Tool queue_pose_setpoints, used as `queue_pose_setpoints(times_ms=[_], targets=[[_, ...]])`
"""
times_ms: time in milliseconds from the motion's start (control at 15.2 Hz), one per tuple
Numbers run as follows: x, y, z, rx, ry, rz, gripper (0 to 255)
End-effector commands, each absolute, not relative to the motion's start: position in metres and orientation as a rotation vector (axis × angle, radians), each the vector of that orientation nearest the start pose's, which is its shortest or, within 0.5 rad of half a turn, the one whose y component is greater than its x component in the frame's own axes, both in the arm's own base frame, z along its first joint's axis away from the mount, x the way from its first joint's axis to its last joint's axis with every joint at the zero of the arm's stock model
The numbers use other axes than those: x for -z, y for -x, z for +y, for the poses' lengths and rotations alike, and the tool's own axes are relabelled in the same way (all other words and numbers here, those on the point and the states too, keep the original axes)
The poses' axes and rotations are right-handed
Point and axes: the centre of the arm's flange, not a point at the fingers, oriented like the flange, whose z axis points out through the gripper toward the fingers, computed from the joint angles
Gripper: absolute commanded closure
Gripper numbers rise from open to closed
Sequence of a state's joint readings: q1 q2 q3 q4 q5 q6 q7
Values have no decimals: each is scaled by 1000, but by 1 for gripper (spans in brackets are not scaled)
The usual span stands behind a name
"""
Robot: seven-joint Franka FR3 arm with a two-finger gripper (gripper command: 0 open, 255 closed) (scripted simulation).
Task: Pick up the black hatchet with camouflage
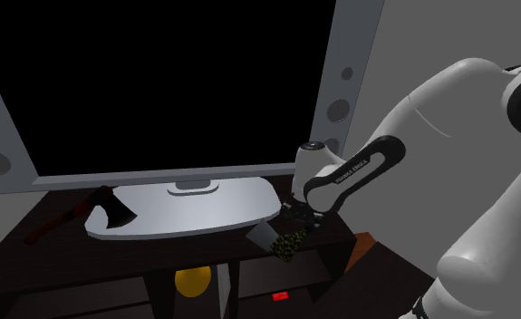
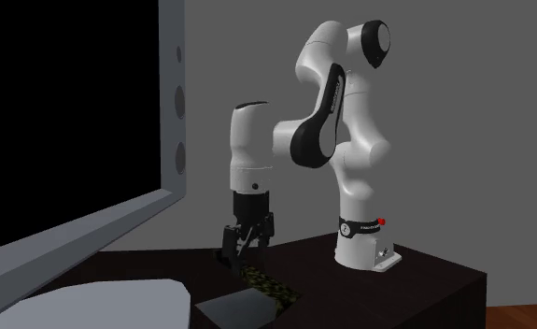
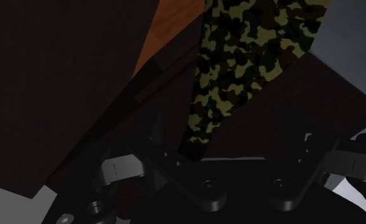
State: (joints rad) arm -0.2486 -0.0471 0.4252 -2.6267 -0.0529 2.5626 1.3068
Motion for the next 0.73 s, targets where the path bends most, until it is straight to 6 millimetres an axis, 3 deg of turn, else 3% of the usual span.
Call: queue_pose_setpoints(times_ms=[0, 264, 330, 660], targets=[[-251, -421, 74, 27, 2730, 1652, 0], [-237, -421, 74, 27, 2730, 1652, 0], [-237, -421, 74, 27, 2730, 1652, 255], [-237, -421, 74, 27, 2730, 1652, 255]])
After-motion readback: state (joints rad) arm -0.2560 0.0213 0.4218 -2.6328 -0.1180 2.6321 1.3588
